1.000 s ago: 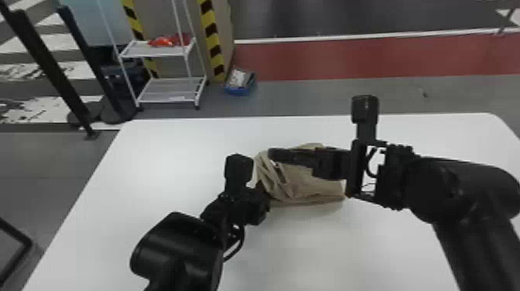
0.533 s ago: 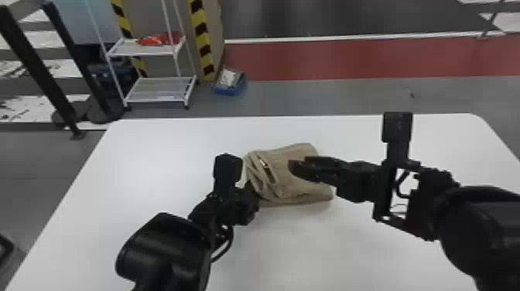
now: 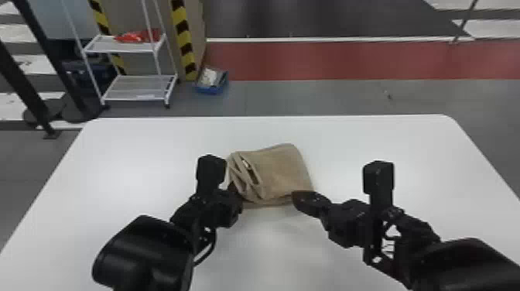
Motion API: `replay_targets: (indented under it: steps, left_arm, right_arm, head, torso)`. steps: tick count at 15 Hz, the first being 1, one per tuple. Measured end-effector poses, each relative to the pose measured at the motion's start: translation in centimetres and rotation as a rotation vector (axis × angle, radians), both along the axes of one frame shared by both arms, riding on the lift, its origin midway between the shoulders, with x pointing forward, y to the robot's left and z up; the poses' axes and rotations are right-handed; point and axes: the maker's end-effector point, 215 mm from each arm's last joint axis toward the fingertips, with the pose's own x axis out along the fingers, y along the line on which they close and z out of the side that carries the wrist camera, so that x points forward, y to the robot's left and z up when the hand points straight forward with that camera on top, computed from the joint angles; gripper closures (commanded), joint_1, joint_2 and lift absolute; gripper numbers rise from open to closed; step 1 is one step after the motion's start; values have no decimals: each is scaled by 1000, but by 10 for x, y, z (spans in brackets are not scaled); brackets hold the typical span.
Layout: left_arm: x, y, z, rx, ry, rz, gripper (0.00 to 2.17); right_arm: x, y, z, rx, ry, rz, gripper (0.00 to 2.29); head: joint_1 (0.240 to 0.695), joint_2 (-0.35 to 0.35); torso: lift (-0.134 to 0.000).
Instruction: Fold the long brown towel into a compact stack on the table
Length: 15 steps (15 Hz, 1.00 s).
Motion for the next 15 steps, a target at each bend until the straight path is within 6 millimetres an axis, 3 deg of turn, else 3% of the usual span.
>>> replay_targets:
  steps: [4,6,10,15]
  left_arm:
    - [-7,0,-2,0,9,-1,1889]
    - [-9,0,1,2,14,-3,1889]
    - [-31,1,34,-20,-8,-14,1889]
    - [-43,23,63,38,-61,-6,1889]
  right_arm:
    - [4,-2,-32,-18,31,-9,1953]
    - [13,-5,-37,-22,25,-22,1956]
    - [33,-8,-34,-18,9,-42,1953]
    - [52,-25,-35,-10,12,-100,1953]
  head:
    - [695,22]
    - [695,18]
    - [695,16]
    - [695,22]
  torso:
    - [-121]
    - [-121]
    - [-121]
    - [-121]
